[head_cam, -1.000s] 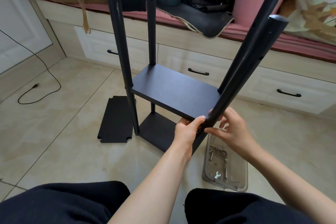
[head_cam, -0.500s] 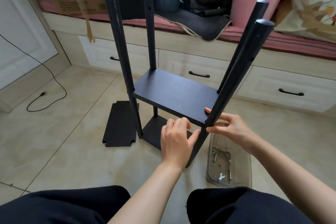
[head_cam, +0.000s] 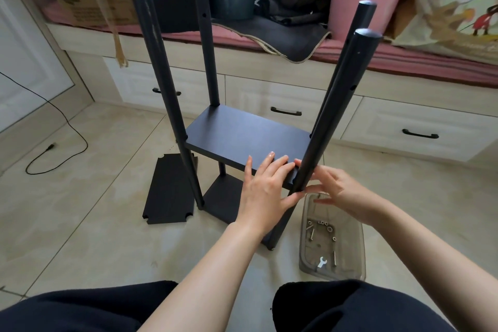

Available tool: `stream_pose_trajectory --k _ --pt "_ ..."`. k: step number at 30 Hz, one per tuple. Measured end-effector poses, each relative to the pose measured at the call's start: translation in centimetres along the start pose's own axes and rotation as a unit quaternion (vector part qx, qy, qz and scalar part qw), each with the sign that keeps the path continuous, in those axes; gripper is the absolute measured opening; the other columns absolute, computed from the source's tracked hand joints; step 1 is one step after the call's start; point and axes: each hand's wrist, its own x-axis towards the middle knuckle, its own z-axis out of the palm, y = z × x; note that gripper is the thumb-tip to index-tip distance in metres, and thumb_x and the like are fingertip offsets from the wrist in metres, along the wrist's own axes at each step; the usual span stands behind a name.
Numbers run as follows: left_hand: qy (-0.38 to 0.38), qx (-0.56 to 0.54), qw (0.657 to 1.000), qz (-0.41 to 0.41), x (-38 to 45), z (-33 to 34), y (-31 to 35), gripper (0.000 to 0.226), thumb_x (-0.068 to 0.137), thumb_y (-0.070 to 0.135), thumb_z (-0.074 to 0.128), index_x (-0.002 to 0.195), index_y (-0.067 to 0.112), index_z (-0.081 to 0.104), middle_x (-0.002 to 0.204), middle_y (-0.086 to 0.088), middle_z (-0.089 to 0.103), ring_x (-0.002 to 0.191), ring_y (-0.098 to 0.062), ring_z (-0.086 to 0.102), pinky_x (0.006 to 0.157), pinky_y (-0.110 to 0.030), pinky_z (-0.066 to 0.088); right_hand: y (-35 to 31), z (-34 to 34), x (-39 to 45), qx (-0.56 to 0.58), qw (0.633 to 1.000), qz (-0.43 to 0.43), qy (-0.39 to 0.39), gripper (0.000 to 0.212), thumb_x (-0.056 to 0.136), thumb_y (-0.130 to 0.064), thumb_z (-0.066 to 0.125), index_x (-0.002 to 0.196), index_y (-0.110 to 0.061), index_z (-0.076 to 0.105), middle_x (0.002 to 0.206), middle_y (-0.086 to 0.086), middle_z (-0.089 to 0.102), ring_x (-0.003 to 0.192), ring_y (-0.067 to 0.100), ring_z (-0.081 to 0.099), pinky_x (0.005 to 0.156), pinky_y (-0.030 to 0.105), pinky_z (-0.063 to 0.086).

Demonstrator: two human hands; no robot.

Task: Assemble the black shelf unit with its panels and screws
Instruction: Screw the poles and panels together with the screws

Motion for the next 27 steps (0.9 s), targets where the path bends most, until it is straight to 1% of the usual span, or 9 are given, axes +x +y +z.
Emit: stream_pose_trajectory --k 3,5,8,10,12,15,19,23,27 --pt "0.013 0.003 1.0 0.005 -0.1 0.1 -0.1 0.055 0.093 0.049 0.063 0.143 0.027 0.054 0.154 0.007 0.045 0.151 -0.016 0.025 0.12 -0.042 -0.013 0.2 -0.3 0.8 0.164 0.984 0.054 0.05 0.055 0.089 -0.073 0.032 0.14 -0.053 0.034 0.112 0.007 0.074 0.104 0.025 0.071 0.091 0.047 0.052" --pt "0.02 0.011 1.0 0.011 -0.1 0.1 0.1 0.053 0.092 0.048 0.064 0.141 0.027 0.056 0.152 0.005 0.048 0.15 -0.019 0.029 0.121 -0.045 -0.009 0.2 -0.3 1.7 0.244 0.96 0.101 0.089 0.053 0.1 -0.059 0.037 0.145 -0.031 0.039 0.112 0.017 0.073 0.103 0.034 0.071 0.09 0.05 0.054" --pt "0.025 0.011 1.0 0.005 0.0 0.2 0.3 0.055 0.09 0.047 0.065 0.14 0.027 0.056 0.15 0.005 0.05 0.149 -0.019 0.031 0.122 -0.048 -0.004 -0.1 0.4 2.5 0.236 0.961 0.12 0.086 0.038 0.102 -0.039 0.05 0.121 -0.009 0.063 0.108 0.018 0.073 0.098 0.034 0.072 0.082 0.045 0.057" --pt "0.032 -0.007 0.999 -0.01 0.1 0.3 0.5 0.059 0.087 0.046 0.068 0.141 0.025 0.056 0.149 0.008 0.051 0.149 -0.016 0.03 0.122 -0.046 -0.007 -0.2 0.9 3.0 0.215 0.966 0.111 0.094 0.027 0.098 -0.031 0.058 0.1 -0.007 0.069 0.096 0.013 0.073 0.086 0.027 0.073 0.069 0.037 0.058" --pt "0.033 -0.025 0.999 -0.011 0.2 0.3 0.7 0.06 0.085 0.042 0.069 0.14 0.023 0.056 0.148 0.009 0.052 0.148 -0.012 0.03 0.123 -0.043 -0.009 -0.3 1.0 3.3 0.196 0.971 0.107 0.088 0.019 0.095 -0.025 0.063 0.094 -0.007 0.07 0.088 0.011 0.072 0.079 0.021 0.074 0.063 0.034 0.056" --pt "0.008 -0.04 0.999 0.019 0.7 0.3 0.9 0.056 0.082 0.031 0.069 0.136 0.02 0.057 0.144 0.009 0.055 0.15 -0.013 0.028 0.125 -0.048 -0.003 -0.1 0.5 3.7 0.191 0.972 0.124 0.061 0.018 0.093 -0.022 0.065 0.1 -0.008 0.072 0.091 0.011 0.072 0.083 0.023 0.074 0.066 0.038 0.056" --pt "-0.013 -0.045 0.997 0.053 1.3 -0.3 0.5 0.06 0.083 0.026 0.07 0.14 0.02 0.053 0.141 0.012 0.057 0.152 -0.013 0.022 0.126 -0.045 -0.001 0.3 -0.2 4.0 0.196 0.971 0.135 0.03 0.016 0.089 -0.021 0.067 0.082 -0.014 0.08 0.097 0.013 0.075 0.092 0.027 0.074 0.072 0.046 0.059" --pt "-0.023 -0.016 0.997 0.075 1.4 -0.7 -0.1 0.062 0.084 0.03 0.072 0.142 0.02 0.052 0.146 0.009 0.055 0.153 -0.016 0.021 0.125 -0.045 -0.003 0.5 -0.4 4.1 0.2 0.971 0.128 0.023 0.019 0.091 -0.022 0.064 0.098 -0.011 0.078 0.109 0.019 0.073 0.099 0.029 0.073 0.076 0.044 0.058" --pt "-0.067 0.038 0.995 0.059 1.8 -0.9 -0.6 0.071 0.088 0.049 0.064 0.151 0.031 0.039 0.162 0.011 0.031 0.156 -0.016 0.007 0.124 -0.046 -0.008 0.7 -0.6 4.0 0.227 0.964 0.137 0.015 0.038 0.097 -0.023 0.06 0.129 -0.002 0.059 0.114 0.019 0.07 0.101 0.03 0.072 0.078 0.045 0.059"
